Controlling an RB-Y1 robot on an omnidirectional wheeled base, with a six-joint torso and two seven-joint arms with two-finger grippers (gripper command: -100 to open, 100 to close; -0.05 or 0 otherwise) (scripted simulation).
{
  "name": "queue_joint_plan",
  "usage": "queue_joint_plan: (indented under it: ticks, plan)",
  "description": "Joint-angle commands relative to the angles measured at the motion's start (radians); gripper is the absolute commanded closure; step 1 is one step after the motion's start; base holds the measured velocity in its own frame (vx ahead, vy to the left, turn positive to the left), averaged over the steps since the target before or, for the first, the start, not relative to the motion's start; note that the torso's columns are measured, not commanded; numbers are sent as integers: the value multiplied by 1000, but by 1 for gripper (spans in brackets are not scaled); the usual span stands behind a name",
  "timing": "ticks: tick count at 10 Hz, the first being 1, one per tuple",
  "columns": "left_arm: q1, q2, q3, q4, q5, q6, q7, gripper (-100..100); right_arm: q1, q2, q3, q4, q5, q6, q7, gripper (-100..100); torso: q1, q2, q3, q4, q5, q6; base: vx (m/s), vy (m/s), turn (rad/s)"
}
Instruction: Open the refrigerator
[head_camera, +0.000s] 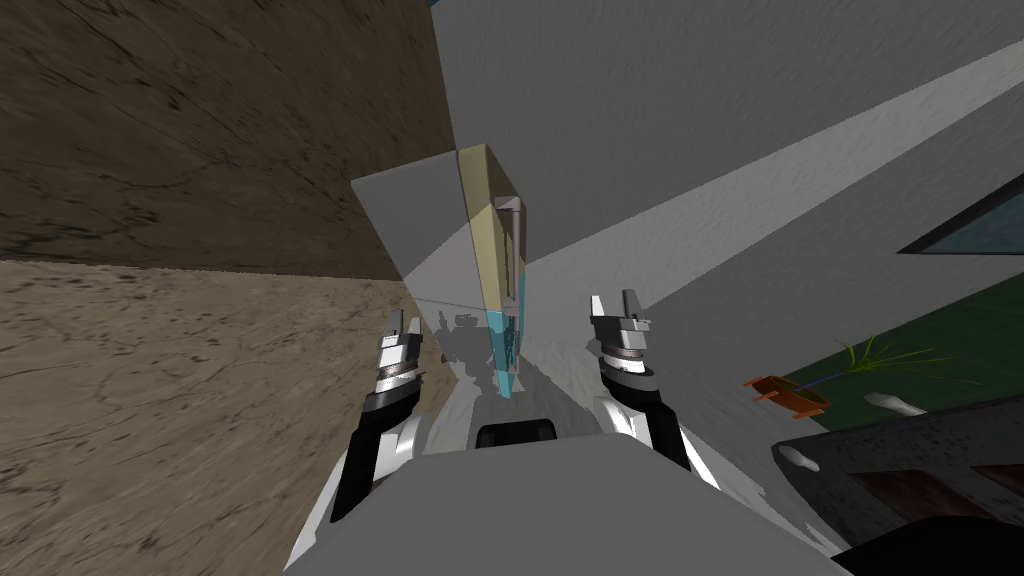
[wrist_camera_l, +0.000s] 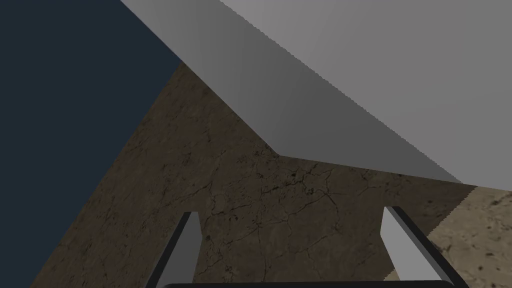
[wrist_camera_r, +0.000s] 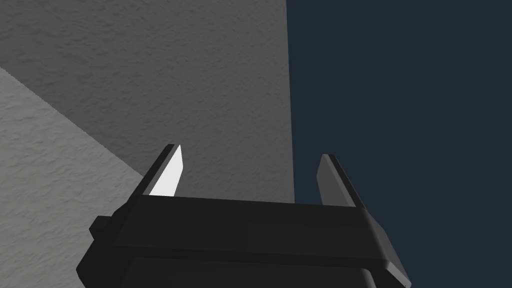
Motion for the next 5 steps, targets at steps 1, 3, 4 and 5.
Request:
queue_joint_plan:
  ticks: [1, 3, 4, 5]
  plan:
    - [0, 0, 0, 0, 0, 0, 0, 0, 0, 0, 0, 0, 0, 0, 0, 0, 0, 40, -82, 41, 0, 0, 0, 0, 0]
    - [0, 0, 0, 0, 0, 0, 0, 0, 0, 0, 0, 0, 0, 0, 0, 0, 0, 175, -351, 176, 0, 0, 0, 0, 0]
    - [0, 0, 0, 0, 0, 0, 0, 0, 0, 0, 0, 0, 0, 0, 0, 0, 0, 248, -497, 249, 0, 0, 0, 0, 0]
    - [0, 0, 0, 0, 0, 0, 0, 0, 0, 0, 0, 0, 0, 0, 0, 0, 0, 322, -644, 322, 0, 0, 0, 0, 0]
